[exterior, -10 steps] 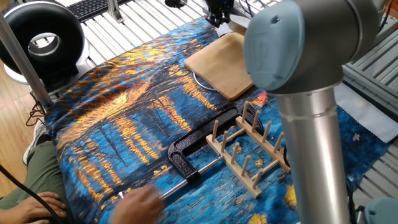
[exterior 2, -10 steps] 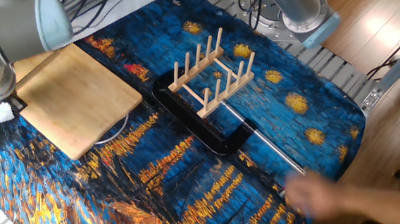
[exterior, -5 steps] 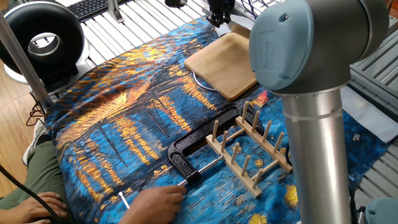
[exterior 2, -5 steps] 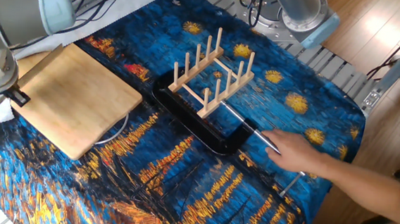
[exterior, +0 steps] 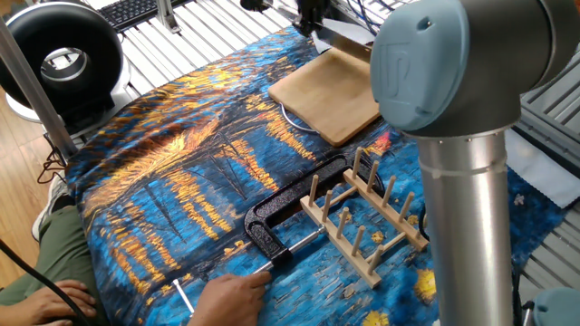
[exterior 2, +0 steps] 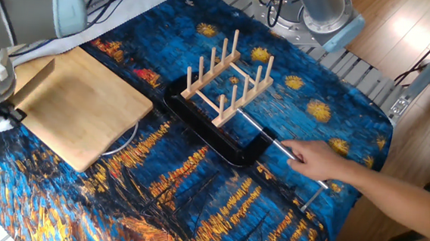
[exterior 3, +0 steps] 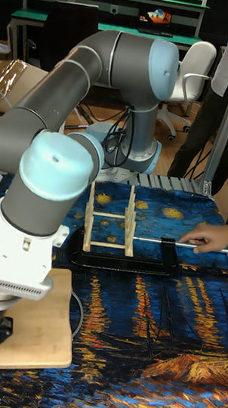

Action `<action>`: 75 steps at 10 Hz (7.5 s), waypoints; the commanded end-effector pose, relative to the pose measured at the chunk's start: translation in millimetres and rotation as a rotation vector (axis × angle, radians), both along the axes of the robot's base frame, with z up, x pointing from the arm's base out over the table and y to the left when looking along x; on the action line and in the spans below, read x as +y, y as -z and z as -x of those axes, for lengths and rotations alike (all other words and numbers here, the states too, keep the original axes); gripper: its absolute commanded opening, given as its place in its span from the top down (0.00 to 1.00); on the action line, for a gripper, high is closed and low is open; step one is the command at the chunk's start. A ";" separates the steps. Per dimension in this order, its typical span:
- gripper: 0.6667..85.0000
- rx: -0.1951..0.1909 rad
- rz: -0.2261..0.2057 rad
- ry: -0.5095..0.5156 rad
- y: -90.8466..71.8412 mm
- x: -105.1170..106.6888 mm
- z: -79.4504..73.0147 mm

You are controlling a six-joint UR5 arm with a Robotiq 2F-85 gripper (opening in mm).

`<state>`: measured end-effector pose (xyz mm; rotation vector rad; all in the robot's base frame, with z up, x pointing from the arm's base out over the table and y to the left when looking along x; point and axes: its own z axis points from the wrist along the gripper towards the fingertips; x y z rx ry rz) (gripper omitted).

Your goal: Put the knife on the knife rack

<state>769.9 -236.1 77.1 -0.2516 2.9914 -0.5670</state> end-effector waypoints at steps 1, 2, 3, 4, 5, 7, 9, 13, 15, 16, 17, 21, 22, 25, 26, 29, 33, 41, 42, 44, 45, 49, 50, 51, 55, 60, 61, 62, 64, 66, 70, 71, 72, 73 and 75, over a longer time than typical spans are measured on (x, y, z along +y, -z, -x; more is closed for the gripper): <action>1.00 -0.001 -0.031 -0.005 -24.2 16.5 5.6; 1.00 0.028 -0.035 0.022 -51.3 31.8 19.8; 1.00 0.047 -0.055 0.047 -74.0 54.3 32.3; 1.00 0.060 -0.057 0.061 -89.1 69.6 40.3; 1.00 0.067 -0.066 0.068 -100.7 84.7 45.6; 1.00 0.094 -0.174 0.064 -106.1 127.3 53.7; 1.00 0.073 -0.160 0.008 -99.4 121.8 33.5; 1.00 0.060 -0.193 -0.293 -98.3 139.9 11.0; 1.00 0.099 -0.255 -0.410 -105.7 161.7 23.2; 1.00 0.106 -0.259 -0.400 -123.0 170.8 39.2; 1.00 0.106 -0.261 -0.364 -135.7 181.2 55.4; 1.00 0.071 -0.220 0.069 -163.6 210.3 85.3; 1.00 0.065 -0.230 0.128 -160.2 216.3 79.2; 1.00 0.046 -0.321 0.233 -147.7 245.0 61.1; 1.00 0.045 -0.350 0.235 -144.5 248.8 58.5; 1.00 0.044 -0.433 0.277 -140.4 259.0 59.1; 1.00 0.009 -0.424 0.246 -118.7 257.2 55.5; 1.00 -0.035 -0.410 0.187 -77.6 253.5 59.1; 1.00 -0.039 -0.409 0.190 -74.1 252.9 61.1; 1.00 -0.052 -0.415 0.194 -65.6 254.0 62.2; 1.00 -0.062 -0.416 0.192 -60.2 253.9 61.9; 1.00 -0.073 -0.412 0.186 -47.1 250.5 63.3; 1.00 -0.071 -0.415 0.185 -43.5 250.4 63.2; 1.00 -0.075 -0.421 0.183 -38.6 251.0 61.8; 1.00 -0.086 -0.433 0.177 -29.0 254.0 59.4; 1.00 -0.099 -0.456 0.169 -15.9 257.8 54.5; 1.00 -0.102 -0.457 0.168 -14.2 257.7 53.4; 1.00 -0.103 -0.458 0.168 -12.9 258.0 52.8; 1.00 -0.105 -0.459 0.170 -11.7 257.4 51.8; 1.00 -0.111 -0.459 0.170 -10.2 256.7 49.8; 1.00 -0.116 -0.467 0.193 -9.2 258.0 49.1; 0.98 -0.115 -0.471 0.201 -9.6 259.2 48.8; 0.94 -0.118 -0.476 0.199 -9.8 260.3 47.9; 0.90 -0.122 -0.485 0.194 -10.5 262.6 46.3; 0.82 -0.126 -0.504 0.191 -11.3 267.4 44.6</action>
